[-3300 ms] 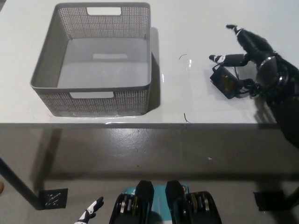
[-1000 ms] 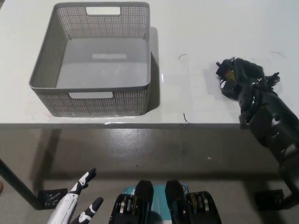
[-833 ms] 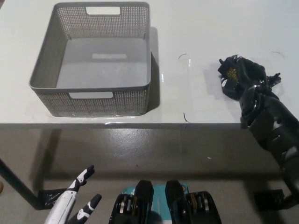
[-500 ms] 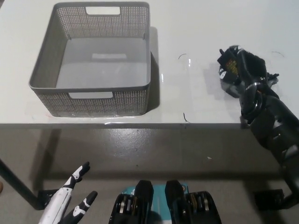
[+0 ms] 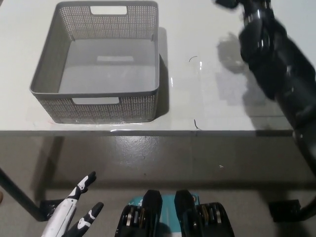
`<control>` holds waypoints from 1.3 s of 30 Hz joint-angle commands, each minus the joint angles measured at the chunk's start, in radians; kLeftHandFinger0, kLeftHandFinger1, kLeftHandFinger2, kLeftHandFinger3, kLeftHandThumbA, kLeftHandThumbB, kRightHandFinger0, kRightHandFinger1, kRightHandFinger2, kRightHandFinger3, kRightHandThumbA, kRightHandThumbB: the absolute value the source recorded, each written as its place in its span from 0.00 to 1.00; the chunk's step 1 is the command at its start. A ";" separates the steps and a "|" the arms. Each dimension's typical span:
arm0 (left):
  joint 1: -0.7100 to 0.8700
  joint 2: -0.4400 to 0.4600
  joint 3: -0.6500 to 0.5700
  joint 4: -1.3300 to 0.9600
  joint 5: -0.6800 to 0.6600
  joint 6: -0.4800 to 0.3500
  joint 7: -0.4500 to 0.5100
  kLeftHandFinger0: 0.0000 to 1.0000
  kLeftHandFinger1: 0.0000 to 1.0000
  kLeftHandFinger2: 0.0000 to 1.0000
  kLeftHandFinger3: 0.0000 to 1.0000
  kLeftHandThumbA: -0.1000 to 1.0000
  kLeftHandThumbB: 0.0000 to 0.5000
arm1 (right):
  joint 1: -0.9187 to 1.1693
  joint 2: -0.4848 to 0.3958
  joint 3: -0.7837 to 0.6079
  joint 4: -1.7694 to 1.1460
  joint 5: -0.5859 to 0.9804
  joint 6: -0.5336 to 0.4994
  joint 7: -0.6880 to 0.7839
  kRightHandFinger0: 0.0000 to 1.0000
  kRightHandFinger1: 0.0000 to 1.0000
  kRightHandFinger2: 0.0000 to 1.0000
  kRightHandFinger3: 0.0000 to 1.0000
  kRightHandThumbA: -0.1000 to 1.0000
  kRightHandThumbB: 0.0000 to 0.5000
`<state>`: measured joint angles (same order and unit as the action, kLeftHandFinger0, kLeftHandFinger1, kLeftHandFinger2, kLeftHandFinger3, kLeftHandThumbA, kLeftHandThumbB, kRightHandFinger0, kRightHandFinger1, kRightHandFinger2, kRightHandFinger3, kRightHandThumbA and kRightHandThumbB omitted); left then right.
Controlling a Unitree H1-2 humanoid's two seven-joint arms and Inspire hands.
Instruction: Use the right hand to pick up a black power cord and place it into a container on the left hand side
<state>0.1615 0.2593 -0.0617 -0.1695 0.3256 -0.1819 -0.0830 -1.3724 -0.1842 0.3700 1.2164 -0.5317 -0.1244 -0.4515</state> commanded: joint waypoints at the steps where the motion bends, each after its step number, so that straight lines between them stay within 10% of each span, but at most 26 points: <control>1: 0.007 0.011 0.007 -0.034 -0.039 0.021 -0.020 1.00 1.00 1.00 1.00 0.92 0.45 | -0.184 0.001 0.016 -0.123 -0.045 -0.054 -0.044 0.00 0.11 0.70 0.67 0.00 0.22; 9: 0.000 0.020 -0.004 -0.017 -0.008 0.010 -0.023 1.00 1.00 1.00 1.00 0.93 0.42 | -0.285 0.116 0.045 -0.175 -0.074 0.002 -0.016 0.00 0.17 0.72 0.71 0.00 0.32; 13: 0.000 0.010 -0.018 -0.004 0.013 -0.003 -0.017 1.00 1.00 1.00 1.00 0.93 0.42 | -0.321 0.208 0.059 -0.132 -0.071 0.008 -0.006 0.00 0.09 0.66 0.53 0.00 0.32; 28: -0.020 -0.014 -0.090 -0.033 0.046 0.020 -0.042 1.00 1.00 1.00 1.00 0.90 0.41 | -0.318 0.379 0.094 0.099 -0.066 -0.029 -0.036 0.00 0.06 0.68 0.74 0.00 0.45; 39: -0.044 0.005 -0.120 -0.053 0.073 0.019 -0.065 1.00 1.00 1.00 1.00 0.95 0.43 | -0.237 0.354 0.099 0.172 -0.064 -0.012 -0.018 0.00 0.00 0.50 0.47 0.00 0.48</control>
<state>0.1275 0.2425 -0.1719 -0.1828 0.3775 -0.1639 -0.1271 -1.5706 0.1937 0.4660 1.3904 -0.6014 -0.1281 -0.4475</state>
